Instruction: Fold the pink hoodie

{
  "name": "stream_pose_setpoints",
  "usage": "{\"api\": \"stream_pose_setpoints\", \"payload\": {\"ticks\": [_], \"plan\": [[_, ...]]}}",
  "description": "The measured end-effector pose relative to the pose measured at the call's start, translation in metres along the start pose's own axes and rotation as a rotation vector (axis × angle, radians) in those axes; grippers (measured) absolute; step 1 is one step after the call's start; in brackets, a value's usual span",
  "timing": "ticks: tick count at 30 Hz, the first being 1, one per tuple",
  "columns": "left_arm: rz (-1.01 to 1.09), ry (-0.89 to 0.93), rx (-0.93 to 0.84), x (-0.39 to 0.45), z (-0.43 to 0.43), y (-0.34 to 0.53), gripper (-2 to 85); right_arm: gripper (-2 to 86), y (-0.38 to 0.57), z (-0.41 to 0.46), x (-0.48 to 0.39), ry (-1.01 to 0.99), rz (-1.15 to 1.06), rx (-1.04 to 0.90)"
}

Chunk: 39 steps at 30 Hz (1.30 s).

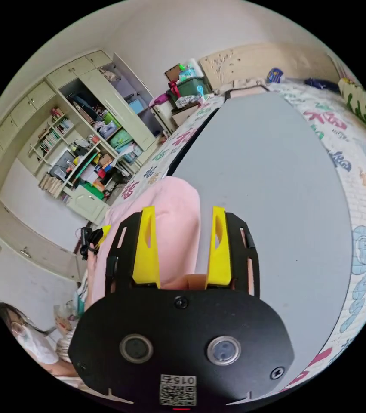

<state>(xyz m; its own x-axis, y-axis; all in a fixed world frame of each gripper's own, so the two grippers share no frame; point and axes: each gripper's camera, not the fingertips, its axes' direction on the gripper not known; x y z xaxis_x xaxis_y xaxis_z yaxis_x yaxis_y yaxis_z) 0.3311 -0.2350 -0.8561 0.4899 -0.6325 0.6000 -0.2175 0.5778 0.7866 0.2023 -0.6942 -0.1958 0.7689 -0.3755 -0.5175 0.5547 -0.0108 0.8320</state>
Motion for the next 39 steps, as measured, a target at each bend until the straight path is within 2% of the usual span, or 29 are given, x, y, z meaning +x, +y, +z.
{"api": "stream_pose_setpoints", "payload": {"ticks": [6,12,16,18,20,27,33,39], "plan": [[0.011,0.009,0.006,-0.036,-0.005,0.03,8.0,18.5,0.002,0.051,-0.037,-0.085,-0.057,-0.245],[0.022,0.022,0.011,-0.079,-0.008,0.066,7.8,13.2,0.045,0.052,-0.071,-0.075,-0.134,-0.249],[0.044,0.026,0.018,-0.11,-0.01,0.096,6.7,11.5,0.083,0.028,-0.115,-0.071,-0.169,-0.18],[0.085,-0.015,0.019,-0.112,-0.012,0.109,6.0,10.8,0.096,0.0,-0.144,-0.095,-0.22,-0.126],[0.225,-0.104,0.026,-0.086,-0.019,0.129,4.9,10.1,0.117,-0.047,-0.183,-0.138,-0.272,-0.061],[0.573,-0.06,0.074,0.025,-0.015,0.2,3.4,9.3,0.201,-0.22,-0.283,-0.082,-0.441,0.134],[0.791,0.021,0.062,0.085,0.059,0.274,1.8,9.1,0.281,-0.385,-0.32,0.123,-0.503,0.316],[0.891,0.113,-0.069,0.104,0.193,0.326,1.7,9.1,0.341,-0.534,-0.304,0.444,-0.413,0.467]]}}
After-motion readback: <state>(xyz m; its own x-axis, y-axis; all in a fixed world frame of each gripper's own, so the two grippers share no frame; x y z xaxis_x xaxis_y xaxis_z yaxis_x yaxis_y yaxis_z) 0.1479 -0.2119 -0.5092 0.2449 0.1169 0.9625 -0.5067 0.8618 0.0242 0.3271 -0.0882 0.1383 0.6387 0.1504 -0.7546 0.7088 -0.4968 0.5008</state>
